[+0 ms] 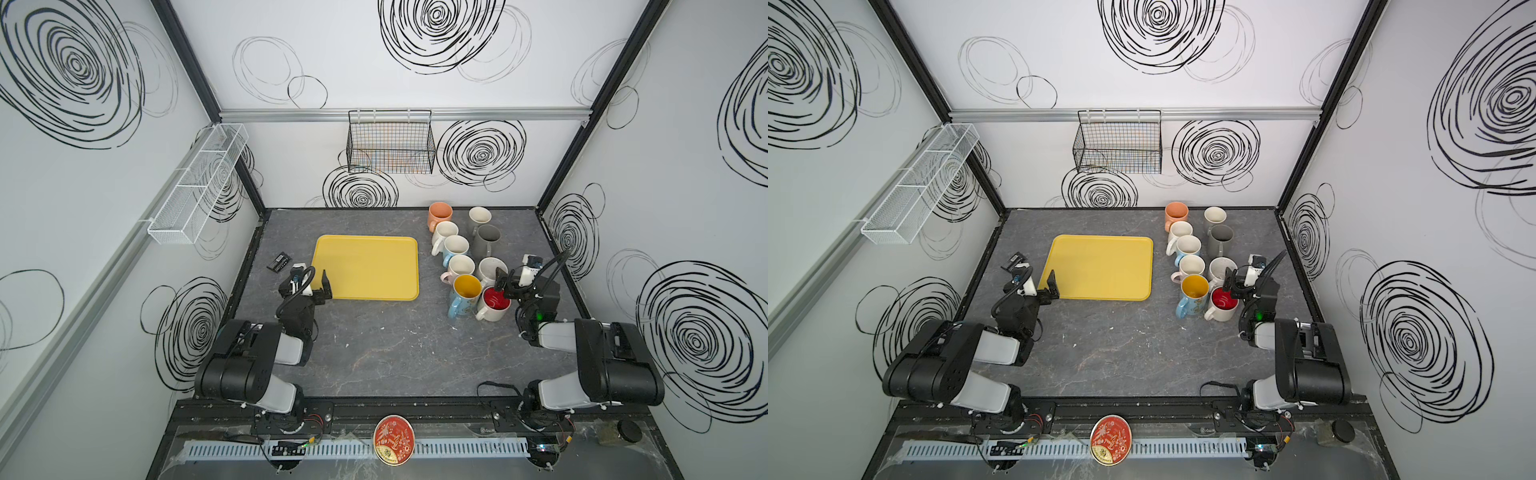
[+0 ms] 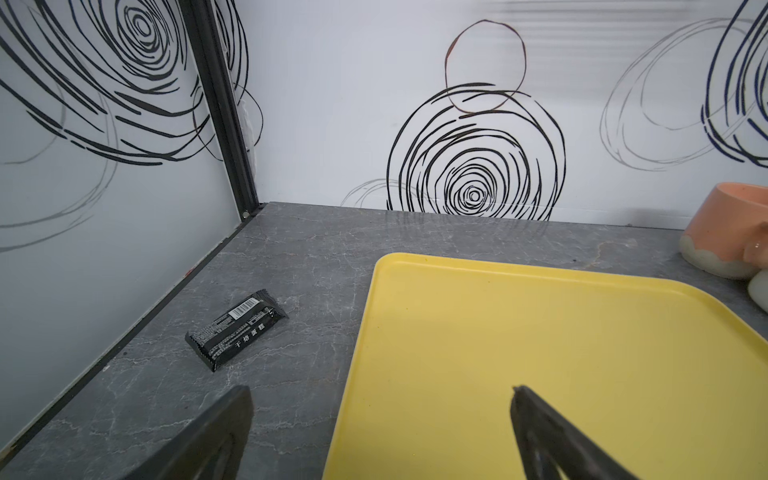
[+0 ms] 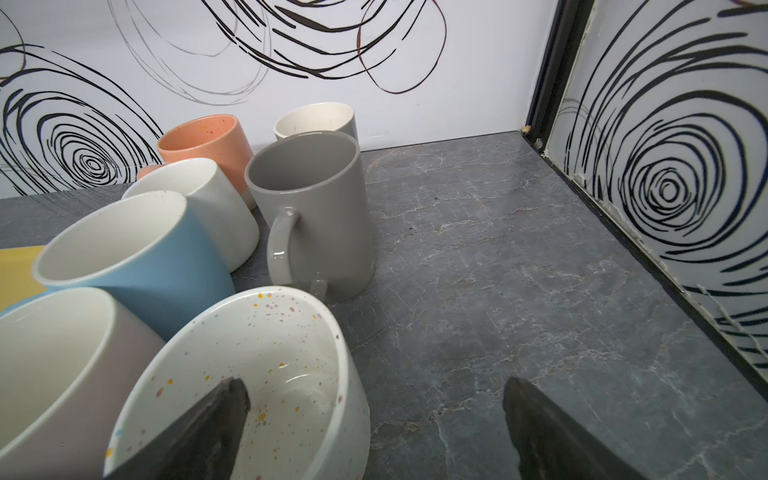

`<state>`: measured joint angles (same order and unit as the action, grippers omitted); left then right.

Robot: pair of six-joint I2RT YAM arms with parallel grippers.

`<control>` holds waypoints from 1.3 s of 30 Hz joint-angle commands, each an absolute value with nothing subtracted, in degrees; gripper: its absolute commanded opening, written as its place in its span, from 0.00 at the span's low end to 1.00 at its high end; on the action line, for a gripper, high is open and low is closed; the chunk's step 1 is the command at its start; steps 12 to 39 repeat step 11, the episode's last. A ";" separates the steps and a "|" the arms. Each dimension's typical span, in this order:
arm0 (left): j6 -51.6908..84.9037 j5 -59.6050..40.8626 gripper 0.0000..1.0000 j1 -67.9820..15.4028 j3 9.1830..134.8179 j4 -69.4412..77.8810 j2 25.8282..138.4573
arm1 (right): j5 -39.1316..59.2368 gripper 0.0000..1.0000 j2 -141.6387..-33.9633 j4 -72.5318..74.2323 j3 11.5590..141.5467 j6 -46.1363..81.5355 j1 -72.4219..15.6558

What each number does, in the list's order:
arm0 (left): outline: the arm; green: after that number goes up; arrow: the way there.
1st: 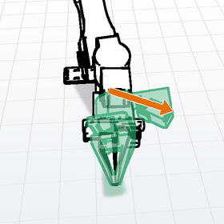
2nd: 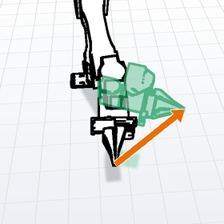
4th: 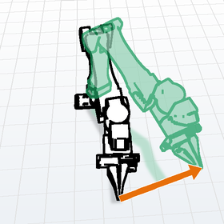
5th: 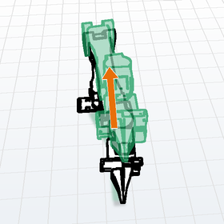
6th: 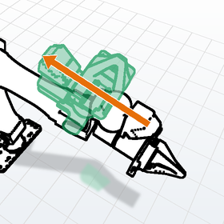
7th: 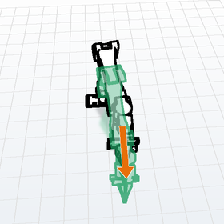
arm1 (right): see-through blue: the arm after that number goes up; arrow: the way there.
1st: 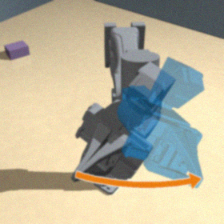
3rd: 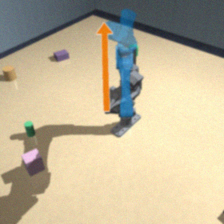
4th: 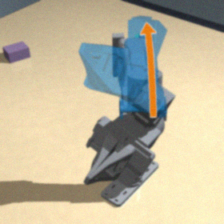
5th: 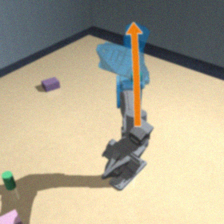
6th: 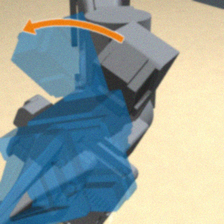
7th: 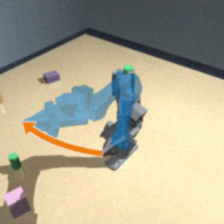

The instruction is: Turn the mug right side up

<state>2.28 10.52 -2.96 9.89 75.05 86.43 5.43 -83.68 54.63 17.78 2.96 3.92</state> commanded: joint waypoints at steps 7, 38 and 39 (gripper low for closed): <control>1.66 10.18 0.99 -2.29 11.52 76.29 86.05 | 4.66 1.00 -84.23 52.91 18.46 2.72 3.75; 1.24 11.35 0.99 -2.95 11.03 76.90 85.69 | 4.64 1.00 -84.11 52.91 18.37 2.64 3.69; 1.24 11.35 0.99 -2.95 11.03 76.90 85.69 | 4.64 1.00 -84.11 52.91 18.37 2.64 3.69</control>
